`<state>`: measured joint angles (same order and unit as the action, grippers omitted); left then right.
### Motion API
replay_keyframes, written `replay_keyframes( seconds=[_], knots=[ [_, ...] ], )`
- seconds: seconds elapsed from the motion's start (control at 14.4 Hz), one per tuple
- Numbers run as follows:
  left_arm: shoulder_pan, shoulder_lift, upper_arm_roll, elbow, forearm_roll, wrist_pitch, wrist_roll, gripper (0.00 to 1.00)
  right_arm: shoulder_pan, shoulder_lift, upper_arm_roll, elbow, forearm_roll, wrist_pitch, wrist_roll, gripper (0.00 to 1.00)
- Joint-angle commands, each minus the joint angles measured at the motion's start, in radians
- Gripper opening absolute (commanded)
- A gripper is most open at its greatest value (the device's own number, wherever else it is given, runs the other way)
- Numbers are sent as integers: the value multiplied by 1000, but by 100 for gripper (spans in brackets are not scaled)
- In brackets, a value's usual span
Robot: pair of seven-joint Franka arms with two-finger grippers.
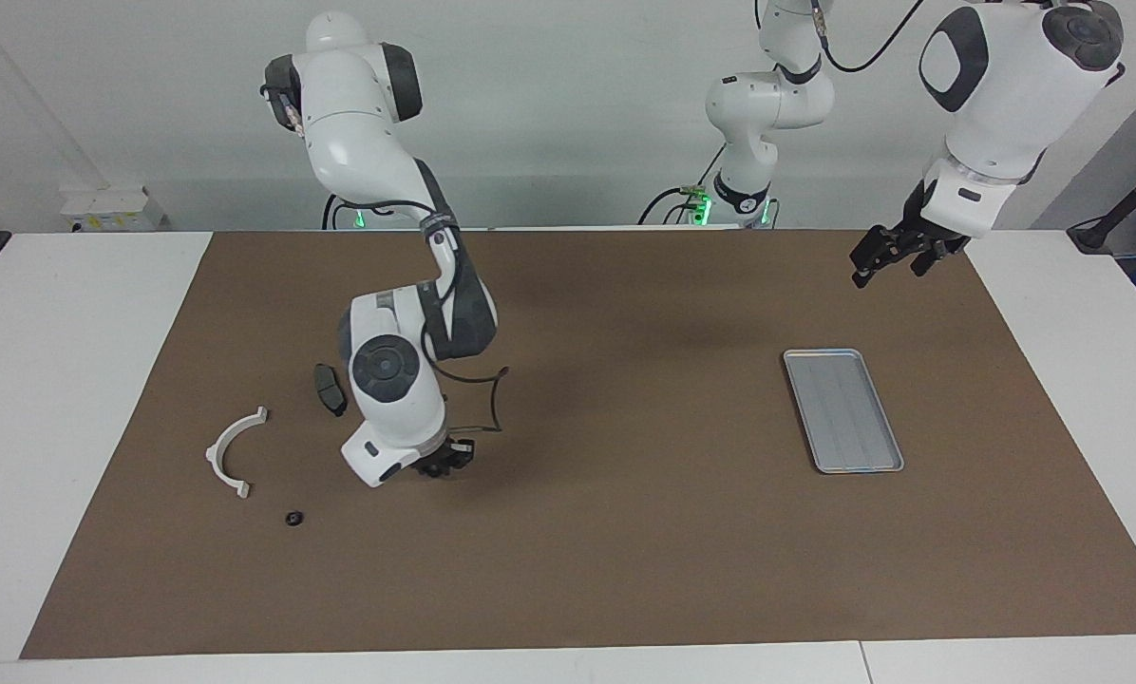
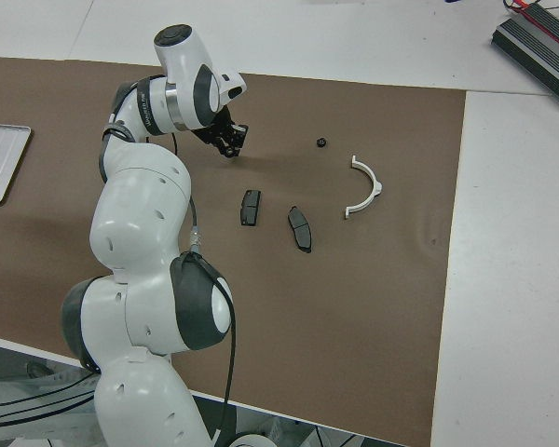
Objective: Pick bearing gear from pile to tray
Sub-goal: 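Carry the gear with the right gripper toward the tray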
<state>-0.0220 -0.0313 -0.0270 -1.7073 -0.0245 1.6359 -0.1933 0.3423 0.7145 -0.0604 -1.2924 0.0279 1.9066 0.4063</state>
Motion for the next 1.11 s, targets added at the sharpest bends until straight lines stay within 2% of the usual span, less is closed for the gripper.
replay_keyframes(
  seconds=[0.0,0.28,0.49,1.04],
  knots=[
    [-13,-10,13,-8,-9,9,3,100,88,20,-3,48,15,-17,225,0],
    [-13,-10,13,-8,-9,9,3,100,225,60,-1,91,58,8,556,0],
    [-13,-10,13,-8,-9,9,3,100,299,97,1,134,58,25,722,0],
    [-13,-12,13,-12,-9,-1,3,100,369,129,17,156,60,60,905,0]
  ],
)
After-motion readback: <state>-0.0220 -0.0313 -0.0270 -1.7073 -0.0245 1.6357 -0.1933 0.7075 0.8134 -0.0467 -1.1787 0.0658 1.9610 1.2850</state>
